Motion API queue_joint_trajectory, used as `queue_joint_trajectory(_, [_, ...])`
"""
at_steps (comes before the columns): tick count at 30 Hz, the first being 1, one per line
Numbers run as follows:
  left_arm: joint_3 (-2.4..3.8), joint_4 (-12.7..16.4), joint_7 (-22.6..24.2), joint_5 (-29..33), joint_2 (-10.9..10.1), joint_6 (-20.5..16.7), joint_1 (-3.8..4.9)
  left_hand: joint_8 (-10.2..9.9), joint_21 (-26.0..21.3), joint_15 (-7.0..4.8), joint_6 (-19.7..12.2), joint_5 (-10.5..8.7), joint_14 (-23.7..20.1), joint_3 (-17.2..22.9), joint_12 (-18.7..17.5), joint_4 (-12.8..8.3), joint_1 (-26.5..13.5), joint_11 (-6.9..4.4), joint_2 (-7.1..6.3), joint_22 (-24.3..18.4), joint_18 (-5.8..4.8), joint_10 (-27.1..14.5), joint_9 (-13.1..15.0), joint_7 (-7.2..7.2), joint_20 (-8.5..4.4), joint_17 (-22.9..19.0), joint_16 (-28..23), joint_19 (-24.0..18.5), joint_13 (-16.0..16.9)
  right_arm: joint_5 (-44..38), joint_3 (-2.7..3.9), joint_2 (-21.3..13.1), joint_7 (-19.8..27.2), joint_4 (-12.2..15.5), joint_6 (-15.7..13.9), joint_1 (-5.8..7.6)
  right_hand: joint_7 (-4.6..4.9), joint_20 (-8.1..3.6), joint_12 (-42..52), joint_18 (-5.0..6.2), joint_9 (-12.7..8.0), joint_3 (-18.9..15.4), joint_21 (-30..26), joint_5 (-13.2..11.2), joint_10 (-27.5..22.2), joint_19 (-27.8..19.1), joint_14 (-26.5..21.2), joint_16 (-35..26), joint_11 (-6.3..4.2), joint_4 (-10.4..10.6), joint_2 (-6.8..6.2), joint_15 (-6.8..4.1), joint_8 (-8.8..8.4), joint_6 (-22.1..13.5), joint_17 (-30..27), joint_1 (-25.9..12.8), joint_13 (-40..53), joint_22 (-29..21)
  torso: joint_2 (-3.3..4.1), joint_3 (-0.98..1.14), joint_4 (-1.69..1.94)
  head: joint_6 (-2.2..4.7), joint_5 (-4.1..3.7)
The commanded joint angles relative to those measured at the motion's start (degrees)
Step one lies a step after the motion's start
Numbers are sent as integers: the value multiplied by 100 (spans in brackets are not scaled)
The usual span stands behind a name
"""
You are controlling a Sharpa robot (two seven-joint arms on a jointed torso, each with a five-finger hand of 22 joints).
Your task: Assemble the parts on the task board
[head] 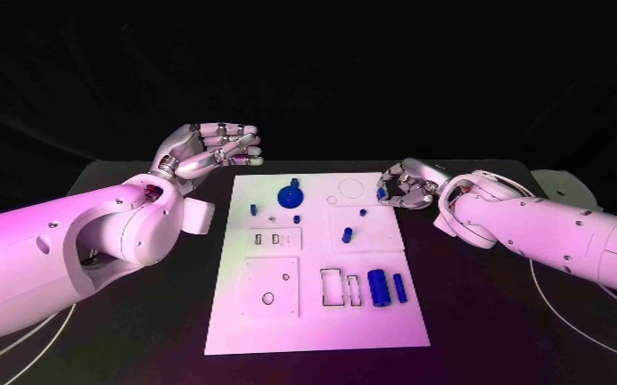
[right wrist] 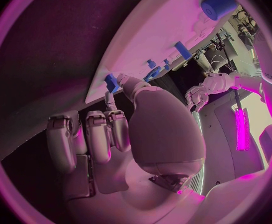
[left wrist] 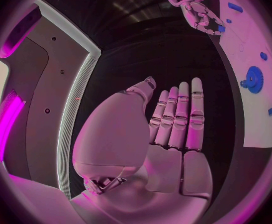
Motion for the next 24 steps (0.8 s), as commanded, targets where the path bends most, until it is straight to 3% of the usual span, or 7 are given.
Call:
queue_joint_trajectory(1, [4,21,24,-26,1,96,3,-38,21,21,-40,-33,11,47,-25,2,-28,8,-33,-1,31,-47,-9,2,-3,10,-3,42,-8,-93,-3,14,-67,-18,87,-17,2,26,25,-83,7,40,26,5,170,599,583,35,36,-8,72,21,35,53,1493,6,1090,1505,-2,-3,-1,-22,6])
queue_joint_trajectory(16, [4,27,15,-28,-15,91,4,-40,22,22,-41,-33,9,54,-29,-1,-27,10,-31,-1,30,-49,-9,4,-3,13,-7,44,-8,-117,-3,35,-79,-41,-15,-34,-54,-6,83,-83,15,103,26,3,226,599,587,41,-12,6,158,-20,102,258,1509,-22,1140,1505,-7,3,-3,-34,-6])
queue_joint_trajectory(24, [4,28,7,-28,-17,96,4,-40,22,22,-41,-33,9,54,-29,-1,-27,10,-31,-1,30,-49,-9,4,-3,13,-7,44,-8,-93,-3,52,-137,-39,-226,-35,-100,-39,115,-83,22,125,26,5,260,599,587,41,-52,51,227,-57,143,365,1509,-86,1169,1505,-5,2,-2,-54,-15])
